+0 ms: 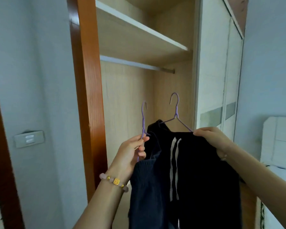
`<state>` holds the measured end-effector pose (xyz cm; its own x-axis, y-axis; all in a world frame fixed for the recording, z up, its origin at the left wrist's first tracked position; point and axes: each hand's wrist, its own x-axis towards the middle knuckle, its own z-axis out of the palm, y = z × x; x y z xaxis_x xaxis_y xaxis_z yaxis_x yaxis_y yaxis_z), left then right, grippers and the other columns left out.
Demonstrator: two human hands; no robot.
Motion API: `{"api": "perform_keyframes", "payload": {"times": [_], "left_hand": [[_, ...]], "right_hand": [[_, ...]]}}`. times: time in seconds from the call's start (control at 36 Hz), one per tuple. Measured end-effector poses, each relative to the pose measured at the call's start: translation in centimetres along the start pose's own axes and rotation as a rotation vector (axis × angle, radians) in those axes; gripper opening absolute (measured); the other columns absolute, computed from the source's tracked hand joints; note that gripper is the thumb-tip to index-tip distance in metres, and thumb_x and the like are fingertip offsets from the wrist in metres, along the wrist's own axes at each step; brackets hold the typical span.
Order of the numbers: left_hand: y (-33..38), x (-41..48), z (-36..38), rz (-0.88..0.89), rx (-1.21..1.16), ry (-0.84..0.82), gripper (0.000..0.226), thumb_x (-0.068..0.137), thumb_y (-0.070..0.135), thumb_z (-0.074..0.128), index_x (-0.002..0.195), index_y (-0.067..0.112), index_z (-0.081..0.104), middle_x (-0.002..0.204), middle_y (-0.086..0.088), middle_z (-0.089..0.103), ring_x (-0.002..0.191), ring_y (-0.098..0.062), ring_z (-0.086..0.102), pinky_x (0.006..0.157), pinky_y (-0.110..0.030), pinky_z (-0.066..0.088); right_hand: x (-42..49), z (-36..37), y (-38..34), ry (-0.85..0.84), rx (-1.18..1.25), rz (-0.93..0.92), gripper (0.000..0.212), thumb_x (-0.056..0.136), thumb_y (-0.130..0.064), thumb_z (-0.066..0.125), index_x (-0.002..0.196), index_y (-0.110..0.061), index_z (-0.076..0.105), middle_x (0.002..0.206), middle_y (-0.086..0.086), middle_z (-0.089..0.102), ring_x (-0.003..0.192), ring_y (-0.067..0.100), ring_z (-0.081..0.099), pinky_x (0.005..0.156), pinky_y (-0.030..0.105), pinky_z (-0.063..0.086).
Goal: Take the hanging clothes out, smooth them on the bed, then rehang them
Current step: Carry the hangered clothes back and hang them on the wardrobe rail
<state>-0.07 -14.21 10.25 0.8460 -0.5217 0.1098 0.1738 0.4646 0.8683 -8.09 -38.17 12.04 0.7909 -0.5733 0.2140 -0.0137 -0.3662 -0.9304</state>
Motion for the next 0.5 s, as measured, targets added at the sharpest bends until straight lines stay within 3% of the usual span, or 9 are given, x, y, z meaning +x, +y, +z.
{"api": "perform_keyframes", "payload": {"times": [0.08, 0.31, 0.42, 0.5], "left_hand": [[0.1, 2.9, 0.4, 0.035, -0.054, 0.024, 0.024, 0.096, -0.004, 0.041, 0.114, -0.001, 0.057, 0.085, -0.004, 0.061, 0.034, 0.0, 0.042, 0.033, -0.011, 0.033], [1.9, 10.3, -1.2, 0.195, -0.066, 0.16, 0.024, 0.097, -0.006, 0.038, 0.114, -0.001, 0.054, 0.083, -0.005, 0.057, 0.029, 0.001, 0.04, 0.03, -0.01, 0.032], [2.9, 13.7, -1.2, 0.279, -0.053, 0.221, 0.024, 0.096, -0.007, 0.038, 0.087, 0.002, 0.057, 0.08, -0.007, 0.055, 0.027, 0.001, 0.039, 0.03, -0.01, 0.031], [3.9, 16.6, -1.0, 0.331, -0.066, 0.231, 0.019, 0.097, -0.006, 0.038, 0.092, 0.0, 0.056, 0.079, -0.006, 0.054, 0.027, 0.002, 0.038, 0.03, -0.009, 0.03]], "right_hand": [[2.5, 0.7, -0.3, 0.012, 0.016, 0.011, 0.015, 0.087, -0.018, 0.06, 0.08, -0.013, 0.072, 0.093, 0.016, 0.07, 0.093, 0.028, 0.065, 0.095, 0.04, 0.05], [10.2, 3.3, -1.0, 0.007, 0.026, -0.061, 0.015, 0.086, -0.017, 0.061, 0.076, -0.016, 0.073, 0.095, 0.017, 0.071, 0.097, 0.03, 0.066, 0.098, 0.045, 0.049], [14.4, 4.8, -2.0, -0.063, 0.04, -0.122, 0.014, 0.088, -0.013, 0.059, 0.086, -0.007, 0.071, 0.09, 0.014, 0.069, 0.087, 0.024, 0.064, 0.086, 0.034, 0.051], [18.3, 5.8, -2.7, -0.134, 0.106, -0.149, 0.014, 0.087, -0.008, 0.058, 0.087, -0.001, 0.071, 0.081, 0.014, 0.067, 0.075, 0.023, 0.063, 0.079, 0.034, 0.052]]}}
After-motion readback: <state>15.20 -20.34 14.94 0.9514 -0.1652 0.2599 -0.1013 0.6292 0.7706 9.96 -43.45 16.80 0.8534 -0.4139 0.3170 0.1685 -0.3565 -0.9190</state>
